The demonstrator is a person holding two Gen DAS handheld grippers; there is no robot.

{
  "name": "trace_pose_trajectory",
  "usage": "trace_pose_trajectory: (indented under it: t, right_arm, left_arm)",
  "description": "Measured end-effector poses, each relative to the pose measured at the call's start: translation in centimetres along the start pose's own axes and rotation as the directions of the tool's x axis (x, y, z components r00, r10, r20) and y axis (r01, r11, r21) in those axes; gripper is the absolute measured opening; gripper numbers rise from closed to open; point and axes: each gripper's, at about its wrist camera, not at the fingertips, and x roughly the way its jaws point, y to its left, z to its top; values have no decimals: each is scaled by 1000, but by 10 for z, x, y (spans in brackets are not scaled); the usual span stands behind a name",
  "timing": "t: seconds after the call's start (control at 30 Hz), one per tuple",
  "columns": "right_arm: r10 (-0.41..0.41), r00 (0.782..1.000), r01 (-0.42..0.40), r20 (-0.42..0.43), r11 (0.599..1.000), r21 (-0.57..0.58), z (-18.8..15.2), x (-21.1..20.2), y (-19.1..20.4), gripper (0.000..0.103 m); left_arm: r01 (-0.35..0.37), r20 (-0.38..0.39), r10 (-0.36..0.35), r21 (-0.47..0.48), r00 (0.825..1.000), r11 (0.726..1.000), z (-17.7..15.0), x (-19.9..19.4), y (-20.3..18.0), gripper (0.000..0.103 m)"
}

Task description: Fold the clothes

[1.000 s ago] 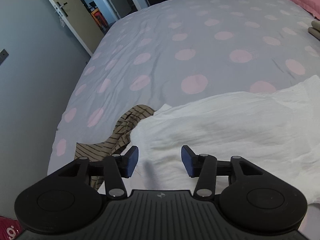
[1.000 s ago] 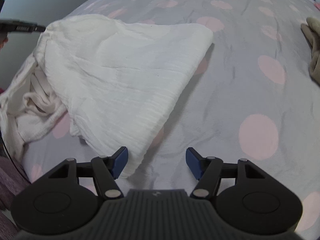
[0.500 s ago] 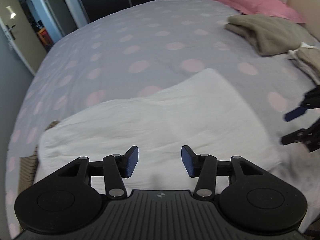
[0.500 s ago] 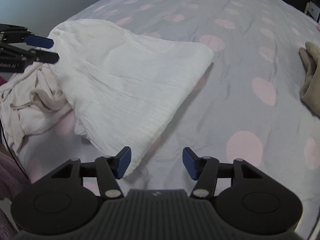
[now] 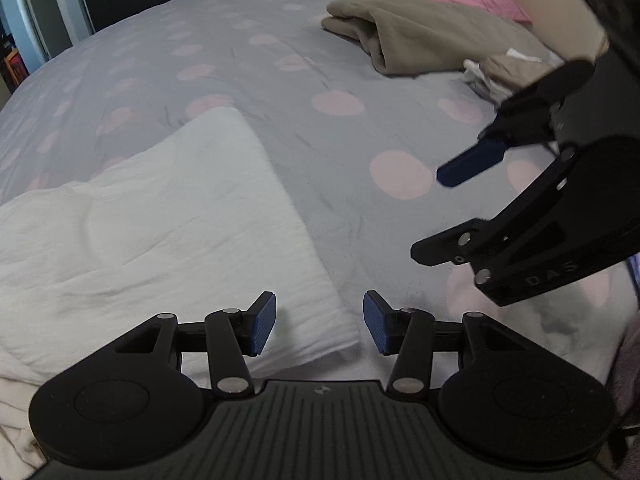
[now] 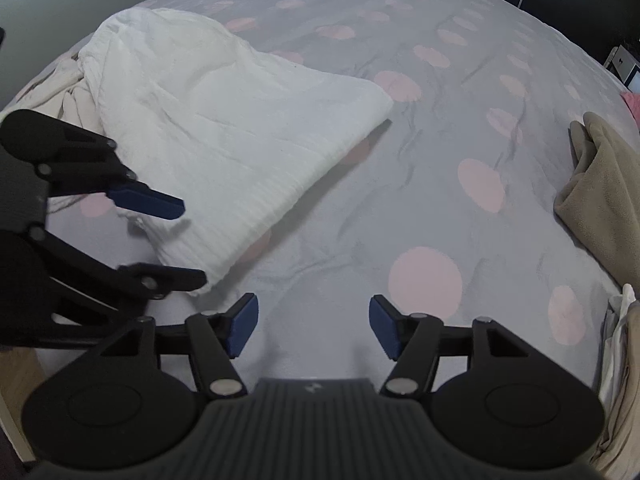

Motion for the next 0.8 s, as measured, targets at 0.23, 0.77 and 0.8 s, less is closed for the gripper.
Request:
trace_pose_trajectory:
  t: [0.23,0.77,0.8]
  right_arm:
    - [-4,1000,4,-16,1000,0,-3,4,-5,66]
    - [8,998,-12,-58,998,-64,-3,12,4,69]
    - [5,998,-9,-58,998,-66,-3,11,4,69]
  left_arm:
    - [-48,-51,47,-29,998,998,-2,41,2,48]
    - [-106,-76,109,42,991,993,0,57,-2,29]
    - [-111,-72,115,56,991,992,0,55,-2,21]
